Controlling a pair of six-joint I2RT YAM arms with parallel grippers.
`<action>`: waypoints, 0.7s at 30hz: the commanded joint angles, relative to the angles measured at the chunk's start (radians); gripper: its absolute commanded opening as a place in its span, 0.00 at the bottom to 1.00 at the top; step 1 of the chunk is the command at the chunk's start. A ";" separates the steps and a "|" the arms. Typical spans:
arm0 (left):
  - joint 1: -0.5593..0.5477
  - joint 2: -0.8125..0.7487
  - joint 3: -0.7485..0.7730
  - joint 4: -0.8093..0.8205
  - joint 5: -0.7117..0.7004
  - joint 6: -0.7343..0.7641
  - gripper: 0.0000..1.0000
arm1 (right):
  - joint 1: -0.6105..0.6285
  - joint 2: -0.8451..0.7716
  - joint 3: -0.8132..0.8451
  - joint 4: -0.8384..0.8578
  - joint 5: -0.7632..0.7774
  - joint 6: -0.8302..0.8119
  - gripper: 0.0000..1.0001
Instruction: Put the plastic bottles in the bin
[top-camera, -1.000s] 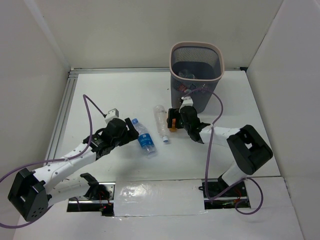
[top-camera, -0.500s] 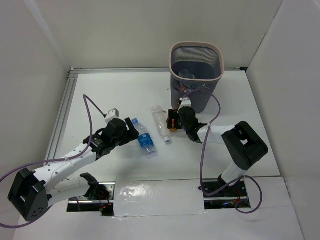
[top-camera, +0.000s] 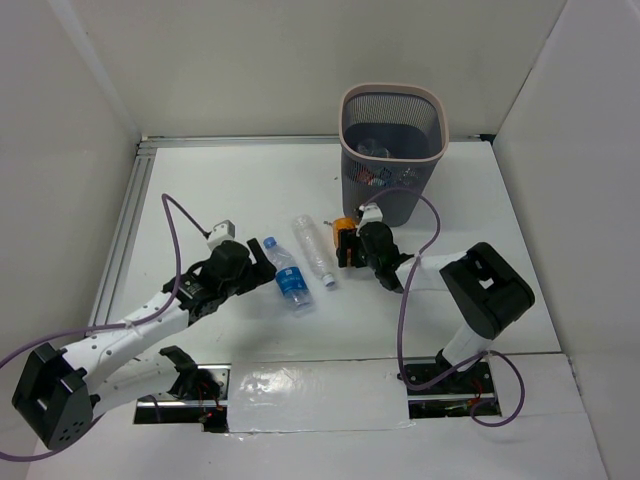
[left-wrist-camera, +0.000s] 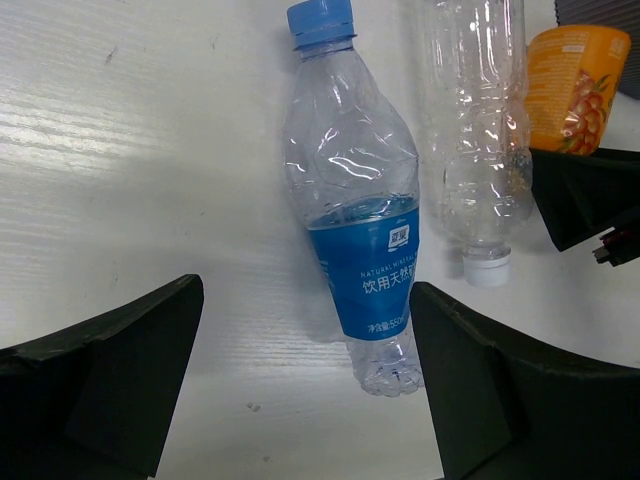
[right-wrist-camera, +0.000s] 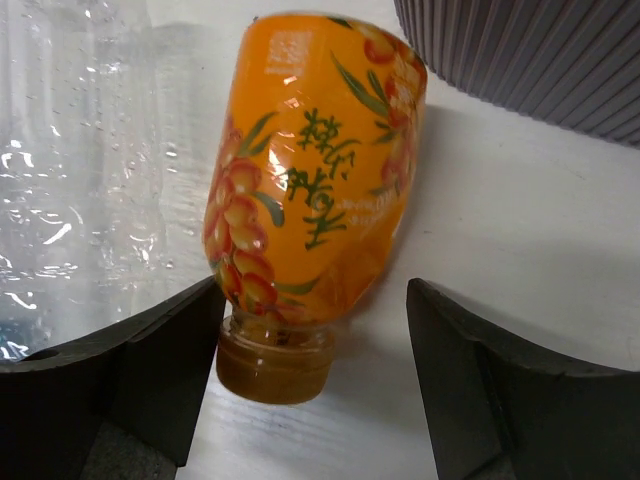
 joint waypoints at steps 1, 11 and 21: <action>-0.005 -0.025 -0.007 0.006 -0.011 -0.026 0.97 | 0.003 0.005 -0.017 0.078 -0.018 -0.022 0.79; -0.005 -0.016 -0.016 0.017 -0.011 -0.026 0.97 | 0.003 0.004 0.018 0.026 -0.142 -0.093 0.39; -0.005 0.026 0.002 0.058 0.007 -0.008 0.97 | -0.017 -0.159 0.082 -0.166 -0.316 -0.222 0.12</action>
